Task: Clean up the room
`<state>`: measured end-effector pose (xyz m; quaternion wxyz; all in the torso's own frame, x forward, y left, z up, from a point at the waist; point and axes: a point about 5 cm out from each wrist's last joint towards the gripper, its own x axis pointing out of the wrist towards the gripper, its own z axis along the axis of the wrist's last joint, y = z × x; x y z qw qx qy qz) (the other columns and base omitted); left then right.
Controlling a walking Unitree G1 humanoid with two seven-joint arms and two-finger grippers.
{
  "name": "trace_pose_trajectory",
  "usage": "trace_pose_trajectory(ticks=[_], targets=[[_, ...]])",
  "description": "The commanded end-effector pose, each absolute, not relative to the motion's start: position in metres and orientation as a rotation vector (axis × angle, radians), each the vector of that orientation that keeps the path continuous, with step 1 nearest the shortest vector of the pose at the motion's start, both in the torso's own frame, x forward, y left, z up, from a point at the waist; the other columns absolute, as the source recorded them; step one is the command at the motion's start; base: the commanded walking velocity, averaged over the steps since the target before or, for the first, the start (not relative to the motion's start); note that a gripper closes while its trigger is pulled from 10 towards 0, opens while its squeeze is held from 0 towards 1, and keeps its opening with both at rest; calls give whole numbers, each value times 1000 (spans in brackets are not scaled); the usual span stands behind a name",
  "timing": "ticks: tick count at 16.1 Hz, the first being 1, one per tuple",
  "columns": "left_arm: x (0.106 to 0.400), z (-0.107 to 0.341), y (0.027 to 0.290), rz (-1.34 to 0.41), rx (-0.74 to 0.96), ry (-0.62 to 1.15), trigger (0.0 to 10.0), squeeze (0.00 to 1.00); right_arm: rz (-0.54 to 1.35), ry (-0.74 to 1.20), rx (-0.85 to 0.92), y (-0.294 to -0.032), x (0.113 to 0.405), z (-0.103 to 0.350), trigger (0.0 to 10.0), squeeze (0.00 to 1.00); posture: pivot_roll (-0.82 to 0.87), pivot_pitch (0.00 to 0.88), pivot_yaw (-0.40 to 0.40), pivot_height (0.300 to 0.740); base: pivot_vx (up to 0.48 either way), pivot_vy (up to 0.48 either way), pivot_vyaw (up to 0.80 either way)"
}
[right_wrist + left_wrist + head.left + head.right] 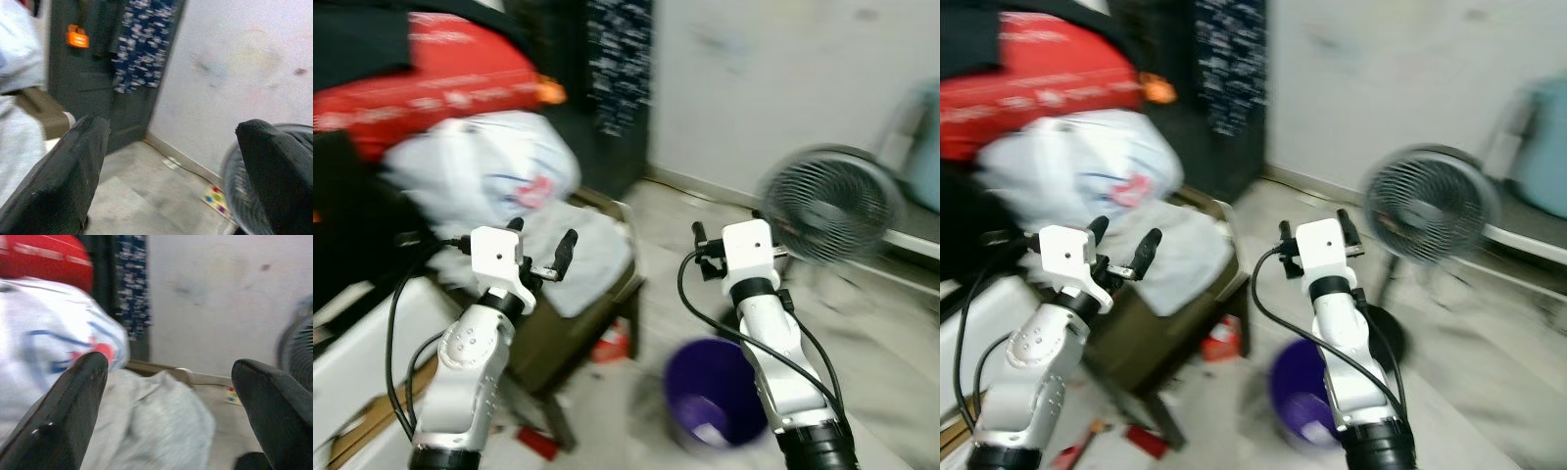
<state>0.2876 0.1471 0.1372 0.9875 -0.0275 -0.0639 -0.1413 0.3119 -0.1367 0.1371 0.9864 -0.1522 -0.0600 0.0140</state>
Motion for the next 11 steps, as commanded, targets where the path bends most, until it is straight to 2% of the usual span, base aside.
trace_pose_trajectory(ticks=[1,11], targets=[[287,139,143,-299,-41,-138,10000,0,30,-125,-300,-138,315,140,10000,0,-88,0,36,740,0,0,800],[286,137,145,-264,-31,-129,10000,0,38,-122,-295,-138,315,138,10000,0,-81,0,27,740,0,0,800]])
